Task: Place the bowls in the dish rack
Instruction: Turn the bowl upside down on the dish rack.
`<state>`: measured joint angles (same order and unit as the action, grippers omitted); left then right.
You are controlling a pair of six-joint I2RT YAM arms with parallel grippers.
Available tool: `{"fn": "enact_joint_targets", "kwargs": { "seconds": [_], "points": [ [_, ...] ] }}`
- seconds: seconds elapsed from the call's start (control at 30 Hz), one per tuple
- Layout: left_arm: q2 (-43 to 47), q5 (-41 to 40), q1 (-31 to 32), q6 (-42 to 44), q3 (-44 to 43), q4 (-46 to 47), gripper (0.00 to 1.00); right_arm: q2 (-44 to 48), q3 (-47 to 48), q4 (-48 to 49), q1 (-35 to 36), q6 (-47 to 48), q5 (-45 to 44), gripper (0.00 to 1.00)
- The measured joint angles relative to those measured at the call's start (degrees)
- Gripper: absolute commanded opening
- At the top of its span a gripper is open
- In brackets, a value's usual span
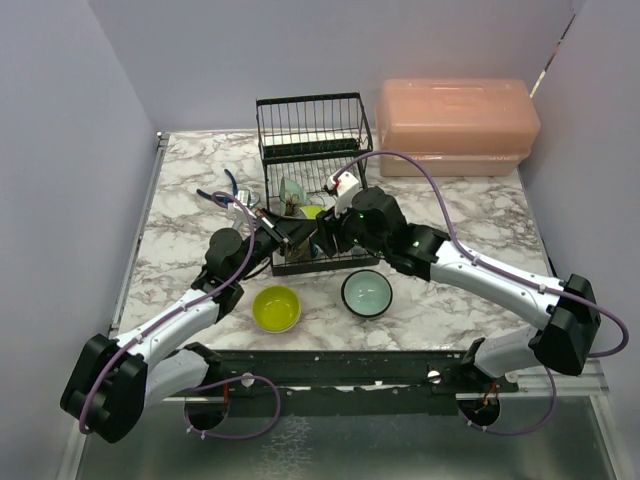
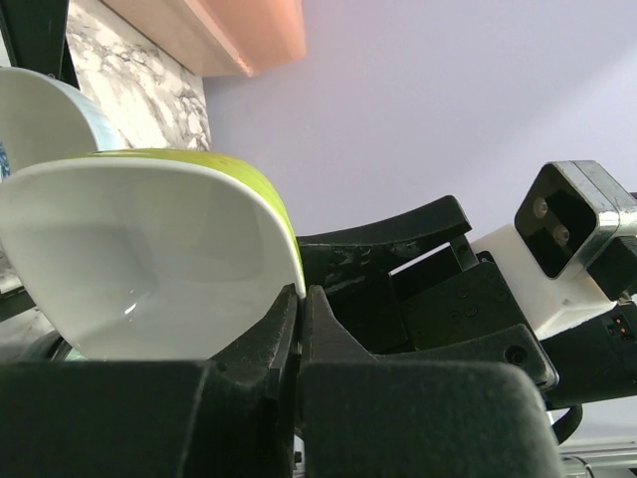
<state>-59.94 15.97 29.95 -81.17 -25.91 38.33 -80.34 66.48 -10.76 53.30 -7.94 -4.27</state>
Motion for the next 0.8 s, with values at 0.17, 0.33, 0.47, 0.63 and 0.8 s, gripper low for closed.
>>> {"fn": "enact_joint_targets", "kwargs": {
  "seconds": [0.17,0.33,0.47,0.63,0.8],
  "points": [
    [0.0,0.0,-0.2,0.2,0.0,-0.5,0.23,-0.3,0.0,0.0,0.0,-1.6,0.3,0.0],
    [-0.1,0.0,-0.4,0.0,-0.1,-0.3,0.48,-0.3,0.0,-0.1,0.8,-3.0,1.4,0.01],
    [-0.1,0.1,-0.8,0.1,-0.1,-0.4,0.58,-0.3,0.0,-0.5,1.0,-3.4,1.0,0.0],
    [0.0,0.1,-1.6,0.2,-0.1,-1.0,0.7,-0.2,0.0,-1.6,0.6,-3.4,0.2,0.01],
    [0.7,1.0,-2.8,0.4,-0.1,-1.6,0.86,0.2,0.0,-2.6,-2.0,-4.2,0.9,0.0]
  ]
}}
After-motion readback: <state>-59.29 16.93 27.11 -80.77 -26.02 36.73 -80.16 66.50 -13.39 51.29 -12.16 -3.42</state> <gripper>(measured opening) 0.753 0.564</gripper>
